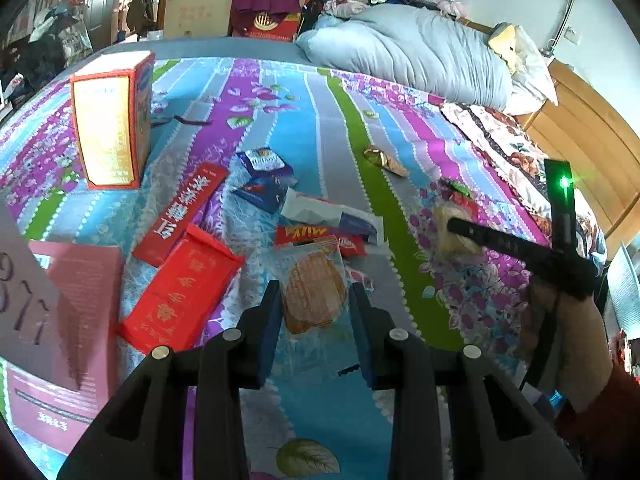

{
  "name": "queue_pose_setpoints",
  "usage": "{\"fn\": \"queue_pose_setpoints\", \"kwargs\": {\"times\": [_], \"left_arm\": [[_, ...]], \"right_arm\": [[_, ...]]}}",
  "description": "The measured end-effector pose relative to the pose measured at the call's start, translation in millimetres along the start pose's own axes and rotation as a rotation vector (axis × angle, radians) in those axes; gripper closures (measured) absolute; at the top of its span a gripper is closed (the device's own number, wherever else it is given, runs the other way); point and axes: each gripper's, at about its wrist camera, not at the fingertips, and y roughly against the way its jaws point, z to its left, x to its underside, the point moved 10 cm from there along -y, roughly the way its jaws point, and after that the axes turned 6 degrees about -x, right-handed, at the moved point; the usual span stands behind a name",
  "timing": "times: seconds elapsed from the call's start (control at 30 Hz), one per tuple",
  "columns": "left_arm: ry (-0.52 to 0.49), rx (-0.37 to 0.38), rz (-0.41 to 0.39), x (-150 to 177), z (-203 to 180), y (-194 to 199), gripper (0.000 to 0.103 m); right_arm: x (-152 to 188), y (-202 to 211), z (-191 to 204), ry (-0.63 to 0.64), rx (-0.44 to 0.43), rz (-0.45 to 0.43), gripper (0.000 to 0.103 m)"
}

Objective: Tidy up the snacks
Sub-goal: 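Grasp the round-cookie bag with the left tool while the right tool grasps the cracker bag, then carry both bags over the clear basin and open both tools to release them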

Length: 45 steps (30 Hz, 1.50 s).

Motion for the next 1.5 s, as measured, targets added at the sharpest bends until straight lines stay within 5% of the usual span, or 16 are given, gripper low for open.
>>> {"fn": "queue_pose_setpoints", "kwargs": {"times": [0.3,0.77,1.23,1.5], "left_arm": [[-0.011,-0.017,-0.067,-13,3,37,0.069],[0.049,-0.099,-0.287,-76,66,137,0.069],[0.275,-0.395,-0.472,-111,271,266,0.069],[0.410,-0.507,-0.447,-90,391,297,0.069]], "right_arm": [[9,41,28,0.016,-0.095,-0.030,0.051],[-83,113,160,0.211,-0.271,-0.215,0.051],[-114,129,389,0.434,-0.588,-0.197,0.051],[-87,102,515,0.554,-0.692,-0.075,0.051]]}}
